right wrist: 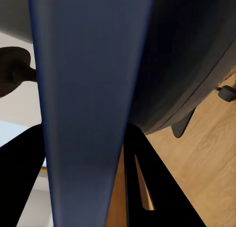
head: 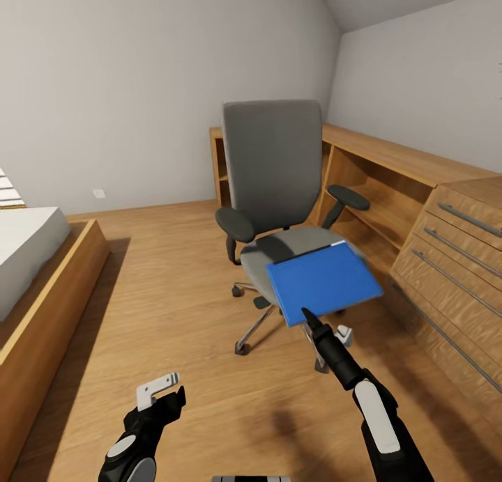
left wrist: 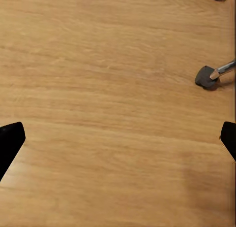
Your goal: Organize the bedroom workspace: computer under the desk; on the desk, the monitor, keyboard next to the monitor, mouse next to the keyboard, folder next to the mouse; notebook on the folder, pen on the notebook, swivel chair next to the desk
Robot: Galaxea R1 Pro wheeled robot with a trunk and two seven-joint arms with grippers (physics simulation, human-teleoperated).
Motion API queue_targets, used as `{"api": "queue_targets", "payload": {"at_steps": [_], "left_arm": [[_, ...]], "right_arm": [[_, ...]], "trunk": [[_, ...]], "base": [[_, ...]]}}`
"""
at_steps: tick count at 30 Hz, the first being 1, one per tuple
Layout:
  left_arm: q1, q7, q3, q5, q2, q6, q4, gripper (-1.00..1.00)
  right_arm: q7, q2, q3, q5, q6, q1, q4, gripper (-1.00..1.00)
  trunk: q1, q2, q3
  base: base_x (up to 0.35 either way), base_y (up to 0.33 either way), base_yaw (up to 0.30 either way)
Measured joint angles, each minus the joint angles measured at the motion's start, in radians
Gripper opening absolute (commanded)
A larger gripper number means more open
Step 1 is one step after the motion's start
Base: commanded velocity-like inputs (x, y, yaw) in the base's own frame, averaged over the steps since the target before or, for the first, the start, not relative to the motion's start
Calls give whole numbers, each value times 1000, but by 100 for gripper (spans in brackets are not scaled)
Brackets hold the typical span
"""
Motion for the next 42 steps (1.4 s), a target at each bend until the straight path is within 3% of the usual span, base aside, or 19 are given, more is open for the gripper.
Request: {"api": "queue_targets", "payload": {"at_steps": [7, 11, 20, 28, 39, 42], "left_arm": [[0, 1, -2, 0, 0, -2, 0, 100], [0, 3, -39, -8, 0, -5, 0, 100], [0, 17, -61, -12, 0, -6, 0, 100], [0, 41, -64, -11, 0, -7, 0, 100], [0, 43, -63, -8, 0, -3, 1, 100], [0, 42, -63, -6, 0, -1, 1, 100]], "right_arm": [[0, -1, -1, 1, 3, 0, -7, -100], [-2, -1, -2, 0, 3, 1, -34, -100], [-4, -1, -3, 0, 6, 6, -142, -100], [-22, -1, -3, 1, 30, 9, -193, -100], [-123, 1, -3, -1, 36, 29, -272, -100], [-211, 2, -3, -44, 54, 64, -348, -100]], "trunk": [[-3, 2, 27], [-5, 3, 43], [-39, 65, 71], [-69, 121, 96], [-112, 198, 130], [-124, 219, 140]], "base": [[0, 0, 0], [0, 0, 0], [-4, 0, 0], [-245, -38, 0], [-183, -38, 0], [-8, -2, 0]]}}
